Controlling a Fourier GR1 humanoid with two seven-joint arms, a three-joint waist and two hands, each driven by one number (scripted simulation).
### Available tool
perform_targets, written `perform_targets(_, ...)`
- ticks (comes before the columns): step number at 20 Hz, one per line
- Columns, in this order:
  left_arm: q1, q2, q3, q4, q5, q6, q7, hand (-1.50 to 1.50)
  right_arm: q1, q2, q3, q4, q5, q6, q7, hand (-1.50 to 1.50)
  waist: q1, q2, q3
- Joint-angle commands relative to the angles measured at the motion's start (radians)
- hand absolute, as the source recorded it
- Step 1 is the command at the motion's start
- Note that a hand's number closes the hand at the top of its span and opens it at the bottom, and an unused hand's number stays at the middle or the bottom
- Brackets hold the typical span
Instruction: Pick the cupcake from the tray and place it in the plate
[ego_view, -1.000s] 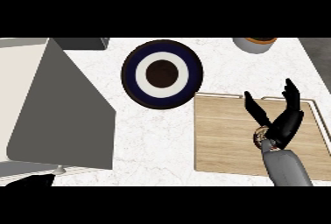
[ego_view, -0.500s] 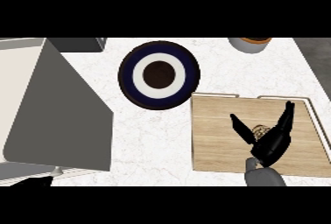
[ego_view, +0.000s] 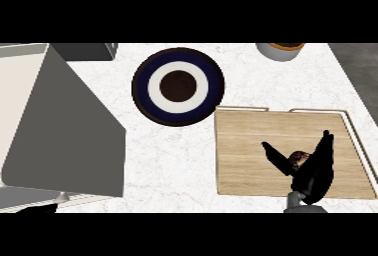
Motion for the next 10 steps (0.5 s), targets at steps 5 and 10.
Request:
perform_targets(5, -0.140, 0.021, 0.024, 0.006, 0.021, -0.004, 0.117, 0.00, -0.018, 0.014, 0.061, -0.204, 0.169, 0.370, 0.440, -1.50, -0.004, 0.010, 0.019)
perform_targets(10, -0.169, 0.010, 0.019, 0.011, 0.014, 0.004, 0.131, 0.00, -0.027, 0.014, 0.079, -0.338, 0.223, 0.586, 0.623, -1.50, 0.009, 0.012, 0.022)
